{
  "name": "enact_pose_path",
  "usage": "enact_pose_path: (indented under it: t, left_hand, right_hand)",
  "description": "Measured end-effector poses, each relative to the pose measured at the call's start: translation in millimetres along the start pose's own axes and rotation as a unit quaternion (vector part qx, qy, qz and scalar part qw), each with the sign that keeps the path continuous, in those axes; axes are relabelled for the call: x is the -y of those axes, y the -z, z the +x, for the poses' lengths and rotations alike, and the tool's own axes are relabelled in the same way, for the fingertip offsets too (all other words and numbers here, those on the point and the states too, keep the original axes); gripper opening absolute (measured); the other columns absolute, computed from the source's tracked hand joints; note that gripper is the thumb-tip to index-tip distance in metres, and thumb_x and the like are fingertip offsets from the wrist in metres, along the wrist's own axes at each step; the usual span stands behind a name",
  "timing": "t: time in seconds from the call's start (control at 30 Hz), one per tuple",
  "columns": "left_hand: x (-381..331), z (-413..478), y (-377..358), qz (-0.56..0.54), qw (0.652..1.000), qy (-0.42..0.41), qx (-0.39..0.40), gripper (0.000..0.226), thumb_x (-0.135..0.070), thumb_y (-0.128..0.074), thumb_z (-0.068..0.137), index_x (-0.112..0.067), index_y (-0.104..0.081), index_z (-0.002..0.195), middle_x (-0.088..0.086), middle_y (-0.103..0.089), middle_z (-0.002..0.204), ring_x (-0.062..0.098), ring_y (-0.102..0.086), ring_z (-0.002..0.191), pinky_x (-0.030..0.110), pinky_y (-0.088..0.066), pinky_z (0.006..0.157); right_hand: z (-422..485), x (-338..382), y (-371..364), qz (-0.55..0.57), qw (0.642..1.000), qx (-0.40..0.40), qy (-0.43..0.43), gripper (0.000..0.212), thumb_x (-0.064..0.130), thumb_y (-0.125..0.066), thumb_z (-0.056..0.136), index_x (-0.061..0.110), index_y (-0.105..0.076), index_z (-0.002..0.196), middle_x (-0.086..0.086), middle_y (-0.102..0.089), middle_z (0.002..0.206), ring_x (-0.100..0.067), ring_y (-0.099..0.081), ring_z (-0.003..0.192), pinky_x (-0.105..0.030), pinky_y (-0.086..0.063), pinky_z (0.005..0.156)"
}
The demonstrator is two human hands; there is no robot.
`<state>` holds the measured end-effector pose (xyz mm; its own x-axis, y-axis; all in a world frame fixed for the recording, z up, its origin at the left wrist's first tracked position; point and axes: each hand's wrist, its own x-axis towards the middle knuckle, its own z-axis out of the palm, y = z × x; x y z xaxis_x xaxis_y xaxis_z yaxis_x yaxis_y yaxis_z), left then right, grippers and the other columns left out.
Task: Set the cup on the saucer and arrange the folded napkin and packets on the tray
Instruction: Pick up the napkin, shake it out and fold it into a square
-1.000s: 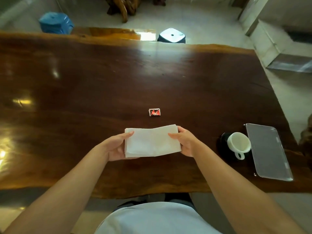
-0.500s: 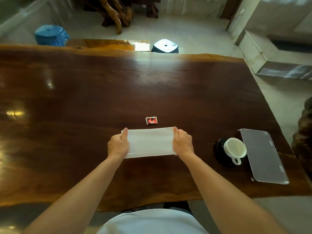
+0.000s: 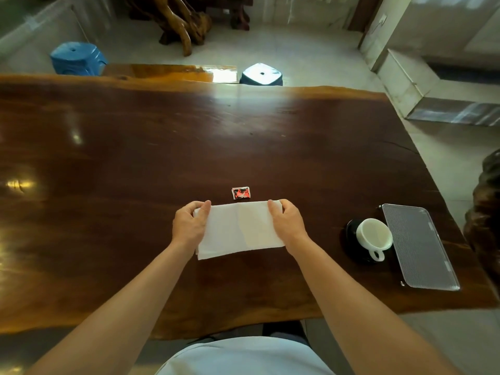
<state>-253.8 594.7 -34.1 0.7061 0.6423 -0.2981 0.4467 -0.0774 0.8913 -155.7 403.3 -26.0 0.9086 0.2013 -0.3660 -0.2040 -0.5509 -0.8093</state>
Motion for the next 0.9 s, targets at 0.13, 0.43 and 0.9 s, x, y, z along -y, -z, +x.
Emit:
enact_pose_path:
  t: [0.13, 0.43, 0.9]
  left_hand:
    - [-4, -4, 3, 0.094, 0.992, -0.071, -0.055, 0.049, -0.039, -0.048, 0.103, -0.005, -0.057, 0.069, 0.003, -0.055, 0.063, 0.015, -0.049, 0.058, 0.028, -0.036, 0.051]
    - [-20, -4, 8, 0.072, 0.995, 0.024, -0.071, 0.064, -0.06, -0.057, 0.09, -0.01, -0.043, 0.055, 0.004, -0.047, 0.053, 0.021, -0.048, 0.052, 0.033, -0.04, 0.054]
    - [-31, -18, -3, -0.39, 0.843, 0.25, 0.273, 0.044, -0.041, -0.048, 0.101, -0.016, -0.057, 0.136, 0.017, -0.062, 0.123, 0.033, -0.061, 0.111, 0.05, -0.049, 0.099]
  right_hand:
    - [1, 2, -1, -0.056, 0.996, -0.036, 0.055, 0.026, 0.037, -0.041, 0.106, 0.015, -0.054, 0.1, 0.004, -0.055, 0.088, -0.011, -0.054, 0.076, -0.02, -0.042, 0.06]
    - [-7, -1, 0, -0.109, 0.984, -0.092, 0.102, 0.031, 0.036, -0.035, 0.107, 0.015, -0.052, 0.091, 0.004, -0.055, 0.075, -0.012, -0.056, 0.064, -0.022, -0.045, 0.053]
    - [-32, 52, -8, -0.1, 0.962, -0.084, 0.242, 0.024, 0.032, -0.057, 0.1, 0.011, -0.069, 0.102, 0.0, -0.06, 0.094, -0.01, -0.058, 0.081, -0.012, -0.044, 0.063]
